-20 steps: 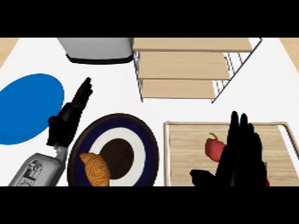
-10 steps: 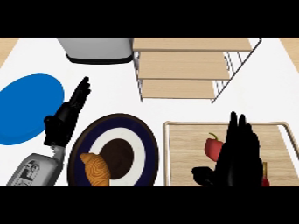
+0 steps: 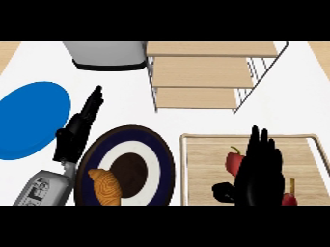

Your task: Pick the bell pepper from the tray and place it in the tiered shelf

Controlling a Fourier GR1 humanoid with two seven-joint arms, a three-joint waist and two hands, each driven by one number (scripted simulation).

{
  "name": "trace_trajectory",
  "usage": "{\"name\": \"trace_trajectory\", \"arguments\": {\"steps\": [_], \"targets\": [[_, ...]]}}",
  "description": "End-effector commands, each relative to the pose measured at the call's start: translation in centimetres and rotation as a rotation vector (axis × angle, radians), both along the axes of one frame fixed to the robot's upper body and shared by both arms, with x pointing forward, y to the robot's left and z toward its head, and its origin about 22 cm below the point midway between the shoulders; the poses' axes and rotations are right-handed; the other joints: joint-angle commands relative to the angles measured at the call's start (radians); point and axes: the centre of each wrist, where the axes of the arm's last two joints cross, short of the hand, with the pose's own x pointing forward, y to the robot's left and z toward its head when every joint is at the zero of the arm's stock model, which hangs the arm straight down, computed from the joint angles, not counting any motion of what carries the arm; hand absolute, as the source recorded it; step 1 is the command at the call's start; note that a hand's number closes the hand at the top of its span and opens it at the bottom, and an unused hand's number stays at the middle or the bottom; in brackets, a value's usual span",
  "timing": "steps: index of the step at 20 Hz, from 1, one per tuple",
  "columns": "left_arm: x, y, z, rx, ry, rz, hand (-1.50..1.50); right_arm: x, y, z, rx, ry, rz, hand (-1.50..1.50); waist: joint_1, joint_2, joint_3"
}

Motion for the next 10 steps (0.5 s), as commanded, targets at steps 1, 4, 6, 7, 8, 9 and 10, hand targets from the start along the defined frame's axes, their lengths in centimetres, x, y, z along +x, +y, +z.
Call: {"name": "trace_trajectory", "arguments": {"steps": [1, 4, 6, 7, 8, 9, 10], "targets": [[0.4, -1.9, -0.4, -0.007, -0.004, -0.005, 0.00, 0.1, -0.1, -1.0, 0.024, 0.053, -0.154, -1.50, -0.006, 0.001, 0.000], [-1.9, -0.2, -1.5, -0.001, 0.012, 0.004, 0.00, 1.1, -0.6, -0.9, 0.036, 0.058, -0.182, -1.50, 0.006, 0.000, 0.000], [0.7, 0.6, -0.6, -0.006, 0.009, 0.003, 0.00, 2.0, -0.5, -1.4, 0.037, 0.060, -0.169, -1.50, 0.000, 0.002, 0.000], [0.7, 0.7, -0.6, -0.002, 0.012, -0.002, 0.00, 0.7, -0.2, -0.8, 0.027, 0.057, -0.172, -1.50, -0.003, 0.000, 0.000], [0.8, 0.1, -1.2, 0.002, 0.000, -0.008, 0.00, 2.6, -0.8, -1.5, 0.046, 0.071, -0.169, -1.50, 0.000, 0.002, 0.000], [1.2, 2.0, 1.7, 0.000, -0.024, -0.001, 0.00, 2.3, -1.0, -2.1, 0.045, 0.069, -0.180, -1.50, 0.003, 0.000, 0.000], [-0.3, -0.6, 1.2, -0.008, 0.000, -0.007, 0.00, 1.8, -1.2, -0.9, 0.031, 0.067, -0.179, -1.50, 0.002, -0.002, 0.000]]}}
